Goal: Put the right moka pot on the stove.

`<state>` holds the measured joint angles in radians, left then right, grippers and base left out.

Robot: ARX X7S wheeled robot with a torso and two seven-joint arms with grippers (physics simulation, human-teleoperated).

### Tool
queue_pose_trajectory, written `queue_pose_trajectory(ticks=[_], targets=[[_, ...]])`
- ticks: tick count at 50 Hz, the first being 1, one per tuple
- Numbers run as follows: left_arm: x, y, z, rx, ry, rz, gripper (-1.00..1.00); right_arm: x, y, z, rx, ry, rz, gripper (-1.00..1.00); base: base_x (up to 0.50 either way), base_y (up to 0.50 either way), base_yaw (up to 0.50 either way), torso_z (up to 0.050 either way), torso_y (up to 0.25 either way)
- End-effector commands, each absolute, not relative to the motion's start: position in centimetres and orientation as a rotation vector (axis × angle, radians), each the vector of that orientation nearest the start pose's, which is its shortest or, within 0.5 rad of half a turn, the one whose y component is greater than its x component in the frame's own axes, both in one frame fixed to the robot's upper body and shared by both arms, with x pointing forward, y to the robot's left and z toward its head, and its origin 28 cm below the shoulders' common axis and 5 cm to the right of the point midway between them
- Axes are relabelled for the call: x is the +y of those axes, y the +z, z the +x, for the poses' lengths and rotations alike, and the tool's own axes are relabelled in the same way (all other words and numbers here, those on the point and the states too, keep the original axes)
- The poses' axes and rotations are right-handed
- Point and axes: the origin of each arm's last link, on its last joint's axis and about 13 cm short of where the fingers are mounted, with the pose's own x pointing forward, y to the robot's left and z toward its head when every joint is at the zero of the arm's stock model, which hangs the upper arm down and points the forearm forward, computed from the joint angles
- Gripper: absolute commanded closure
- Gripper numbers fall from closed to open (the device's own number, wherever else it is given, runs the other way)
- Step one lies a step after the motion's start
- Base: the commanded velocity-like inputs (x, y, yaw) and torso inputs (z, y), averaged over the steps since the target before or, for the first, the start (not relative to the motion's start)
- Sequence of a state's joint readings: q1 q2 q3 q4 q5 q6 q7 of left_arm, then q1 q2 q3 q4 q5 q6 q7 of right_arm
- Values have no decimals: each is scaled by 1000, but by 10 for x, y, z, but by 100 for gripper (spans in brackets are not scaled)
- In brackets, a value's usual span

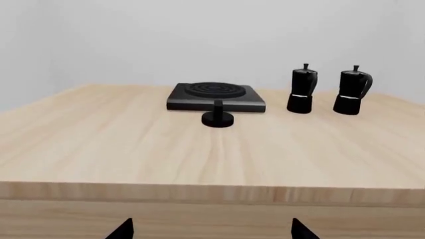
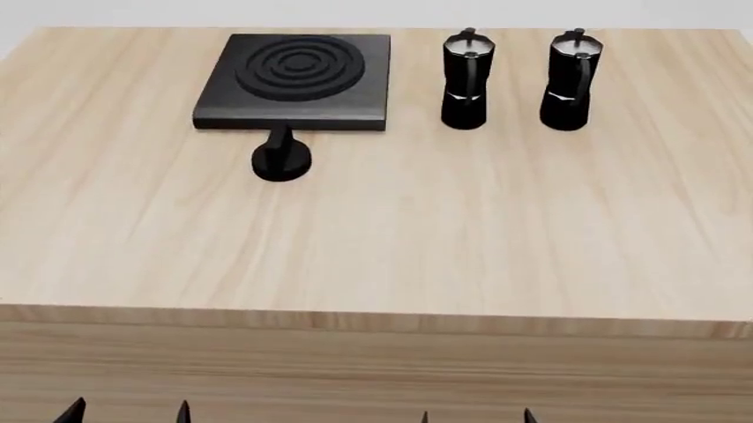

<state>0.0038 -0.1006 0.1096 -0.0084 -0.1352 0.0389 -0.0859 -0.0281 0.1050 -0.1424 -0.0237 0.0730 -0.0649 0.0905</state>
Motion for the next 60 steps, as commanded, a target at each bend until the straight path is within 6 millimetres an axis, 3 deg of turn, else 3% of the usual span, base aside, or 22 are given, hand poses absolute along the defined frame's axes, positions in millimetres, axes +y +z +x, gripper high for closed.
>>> queue_pose_trajectory(ticks=[1, 7, 60], targets=[[207, 12, 208, -20, -24, -43, -100, -91, 15, 203, -47, 59, -28, -100, 0, 0, 0, 47, 27], [207, 13, 208, -26, -23, -48, -100, -92, 15, 203, -47, 57, -21, -100, 0, 0, 0, 50, 35], [207, 12, 209, -35, -6, -34, -100, -92, 13, 204, -47, 43, -58, -100, 160, 1, 0, 0, 0]])
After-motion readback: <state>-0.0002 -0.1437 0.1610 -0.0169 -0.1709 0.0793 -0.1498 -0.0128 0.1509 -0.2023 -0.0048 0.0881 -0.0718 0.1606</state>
